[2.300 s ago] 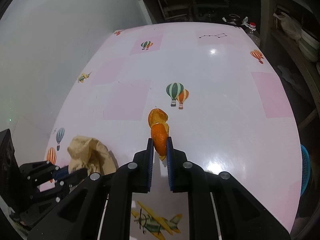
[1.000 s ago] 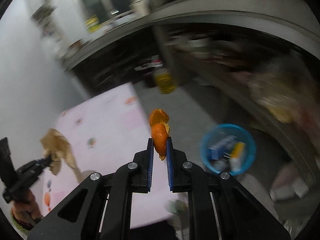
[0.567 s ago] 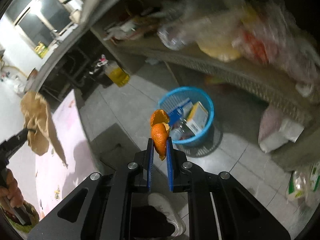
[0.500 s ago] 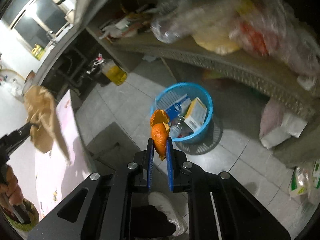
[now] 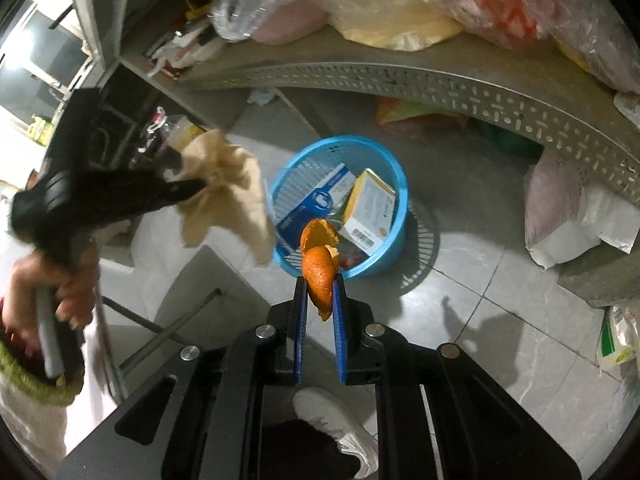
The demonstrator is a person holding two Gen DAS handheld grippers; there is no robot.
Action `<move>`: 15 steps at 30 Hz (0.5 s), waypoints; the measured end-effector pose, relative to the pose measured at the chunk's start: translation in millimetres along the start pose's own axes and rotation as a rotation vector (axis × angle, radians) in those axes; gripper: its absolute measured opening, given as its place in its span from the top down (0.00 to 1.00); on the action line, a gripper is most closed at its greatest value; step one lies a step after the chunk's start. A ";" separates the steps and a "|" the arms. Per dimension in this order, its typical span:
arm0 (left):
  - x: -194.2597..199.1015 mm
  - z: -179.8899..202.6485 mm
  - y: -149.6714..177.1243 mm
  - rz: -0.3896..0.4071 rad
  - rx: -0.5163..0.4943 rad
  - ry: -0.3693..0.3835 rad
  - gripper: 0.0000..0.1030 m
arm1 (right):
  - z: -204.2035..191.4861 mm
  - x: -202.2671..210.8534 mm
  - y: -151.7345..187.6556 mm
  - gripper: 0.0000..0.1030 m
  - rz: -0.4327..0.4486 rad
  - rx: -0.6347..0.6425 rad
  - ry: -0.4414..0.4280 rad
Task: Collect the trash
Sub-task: 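Open both grippers to drop the cloth and peel into the wastebasket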
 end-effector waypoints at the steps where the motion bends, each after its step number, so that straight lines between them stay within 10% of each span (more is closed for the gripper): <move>1: -12.5 -0.8 -9.2 -0.014 0.011 0.007 0.92 | 1.9 -1.5 -1.1 0.88 -0.003 -0.003 0.006; 8: -37.8 -9.0 -42.5 0.010 0.051 -0.004 0.53 | 5.5 -17.9 -13.8 0.88 -0.013 0.004 0.032; 15: -5.0 -18.5 -34.5 0.040 0.094 0.064 0.50 | -11.3 -44.2 -35.3 0.88 -0.004 0.012 -0.003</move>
Point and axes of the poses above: each gripper's, at about its wrist camera, not at the fingertips, and x roughly against the way its jaws point, z to its right, y to its underside, the point moved 5 cm from there along -x, roughly the way its jaws point, and after that the axes turned 2 degrees about -z, right-handed, at the moved point
